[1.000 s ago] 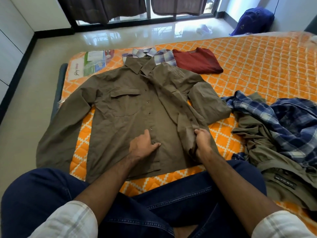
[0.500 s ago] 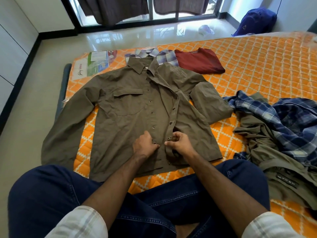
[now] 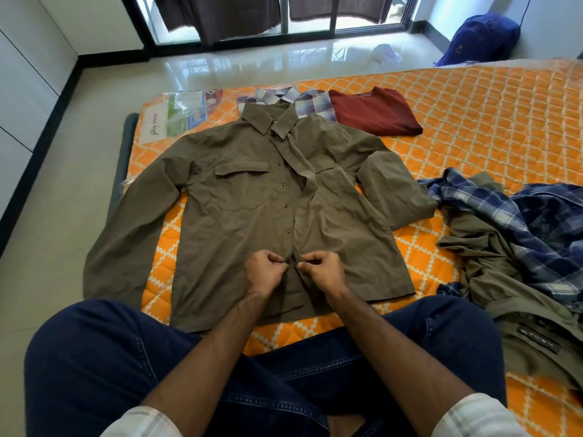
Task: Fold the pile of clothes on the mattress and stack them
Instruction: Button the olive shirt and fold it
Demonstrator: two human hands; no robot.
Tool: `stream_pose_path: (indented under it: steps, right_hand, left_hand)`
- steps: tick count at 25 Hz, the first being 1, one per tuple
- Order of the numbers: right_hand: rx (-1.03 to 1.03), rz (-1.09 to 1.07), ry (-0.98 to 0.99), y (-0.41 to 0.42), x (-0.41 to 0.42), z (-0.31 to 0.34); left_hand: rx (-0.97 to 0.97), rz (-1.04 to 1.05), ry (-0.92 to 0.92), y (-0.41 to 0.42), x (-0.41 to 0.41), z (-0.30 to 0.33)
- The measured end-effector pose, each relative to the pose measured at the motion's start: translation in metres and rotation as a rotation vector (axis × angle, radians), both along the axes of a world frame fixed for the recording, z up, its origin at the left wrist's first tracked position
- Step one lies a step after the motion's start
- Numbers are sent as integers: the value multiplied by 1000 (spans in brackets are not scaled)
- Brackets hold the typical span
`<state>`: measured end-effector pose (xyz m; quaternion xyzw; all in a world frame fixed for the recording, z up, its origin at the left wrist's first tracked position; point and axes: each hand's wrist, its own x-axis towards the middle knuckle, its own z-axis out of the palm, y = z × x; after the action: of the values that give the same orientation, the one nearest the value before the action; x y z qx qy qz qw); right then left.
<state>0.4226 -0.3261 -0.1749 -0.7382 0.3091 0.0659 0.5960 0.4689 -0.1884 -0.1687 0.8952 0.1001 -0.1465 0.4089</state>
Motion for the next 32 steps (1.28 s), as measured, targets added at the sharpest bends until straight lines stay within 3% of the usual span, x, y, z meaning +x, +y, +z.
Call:
stream_pose_path:
  steps: [15,20,23,25,27,30,32]
  right_hand:
    - [-146,-31,-111,28,-10,-8]
    - [-219,55,-74,25,-9,-4]
    - [-230,224,6,-6,16,22]
    - [-391,221,-26,-21,45,42]
    - [-439,231,3,-19,70,54]
    - [-579,347,229,-2,84,45]
    - [-668,332,224,-1,80,37]
  left_hand:
    - [-205,47,-69,1,-18,-21]
    - [-137,-24,-112,3,-22,-16]
    - [-120,-265,-15,15,9,8]
    - [-27,-381,-6,18,39,22]
    - [57,-374,-56,16,63,25]
    - [117,-329,-40,4,73,17]
    - [182,-291,-54,-3,65,11]
